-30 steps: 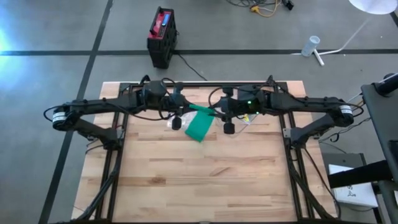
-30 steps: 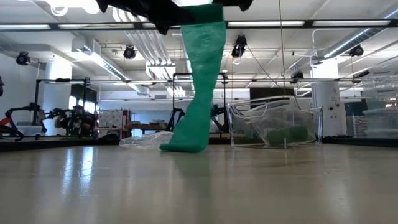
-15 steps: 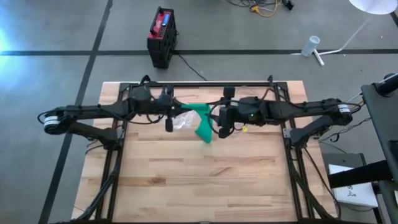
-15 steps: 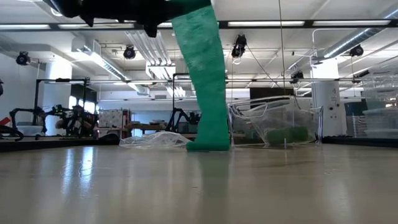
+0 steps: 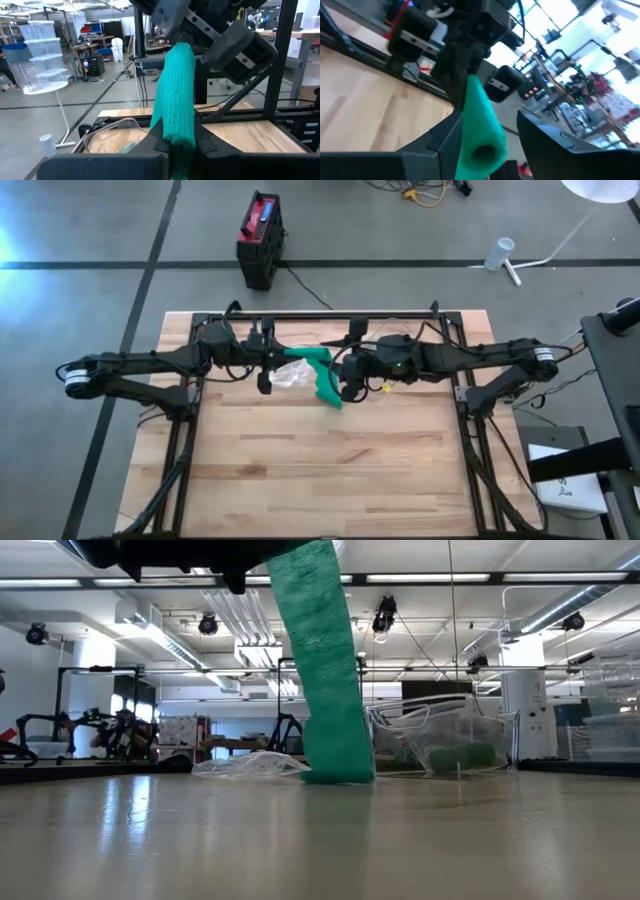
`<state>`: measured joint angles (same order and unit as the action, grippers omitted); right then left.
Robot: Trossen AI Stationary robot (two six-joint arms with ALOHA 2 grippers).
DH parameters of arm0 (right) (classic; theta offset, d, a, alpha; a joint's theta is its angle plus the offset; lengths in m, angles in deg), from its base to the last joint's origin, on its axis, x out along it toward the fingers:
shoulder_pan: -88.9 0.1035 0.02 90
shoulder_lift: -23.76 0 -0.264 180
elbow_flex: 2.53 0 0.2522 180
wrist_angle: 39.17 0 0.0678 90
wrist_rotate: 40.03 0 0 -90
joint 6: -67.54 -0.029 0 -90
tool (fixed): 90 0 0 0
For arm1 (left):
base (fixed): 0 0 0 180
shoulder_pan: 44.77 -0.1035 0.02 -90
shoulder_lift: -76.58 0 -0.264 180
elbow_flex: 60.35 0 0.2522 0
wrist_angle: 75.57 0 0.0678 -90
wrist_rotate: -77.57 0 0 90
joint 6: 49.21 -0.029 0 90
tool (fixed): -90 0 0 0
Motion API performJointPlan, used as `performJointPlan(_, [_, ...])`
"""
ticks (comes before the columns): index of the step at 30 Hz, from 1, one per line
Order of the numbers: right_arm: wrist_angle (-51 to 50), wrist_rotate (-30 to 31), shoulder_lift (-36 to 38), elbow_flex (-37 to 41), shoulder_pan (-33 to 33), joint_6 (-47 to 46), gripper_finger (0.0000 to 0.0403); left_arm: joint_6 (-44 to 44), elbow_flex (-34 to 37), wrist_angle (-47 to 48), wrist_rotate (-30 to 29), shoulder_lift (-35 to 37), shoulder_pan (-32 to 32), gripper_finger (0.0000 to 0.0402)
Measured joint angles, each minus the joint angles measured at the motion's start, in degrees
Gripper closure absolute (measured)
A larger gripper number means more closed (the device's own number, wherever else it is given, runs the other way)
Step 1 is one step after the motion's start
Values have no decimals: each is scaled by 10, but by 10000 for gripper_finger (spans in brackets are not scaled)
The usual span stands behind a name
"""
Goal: Roll bandage
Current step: Roll the dark green bandage
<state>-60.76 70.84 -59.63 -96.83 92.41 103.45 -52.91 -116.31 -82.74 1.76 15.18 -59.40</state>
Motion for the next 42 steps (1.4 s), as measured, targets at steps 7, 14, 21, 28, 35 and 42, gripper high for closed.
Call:
performJointPlan(7, [6,-43,-33,-18,-7,15,222,0,-1,-7,0,-1,0,392])
performJointPlan(14, [-17,-39,-75,-75,-8,77,222,6,0,3,-2,2,0,392])
performJointPlan(21, [-104,-8,-87,-108,-8,48,222,4,-3,45,-18,4,0,392])
performJointPlan(28, [-129,-8,-80,-110,-1,-2,222,14,-3,51,-18,3,0,392])
performJointPlan(35, [-129,-9,-64,-110,12,-7,222,18,-3,57,-20,3,0,392])
performJointPlan(42, [-138,-15,-66,-110,7,-9,222,16,-3,57,-47,3,0,393])
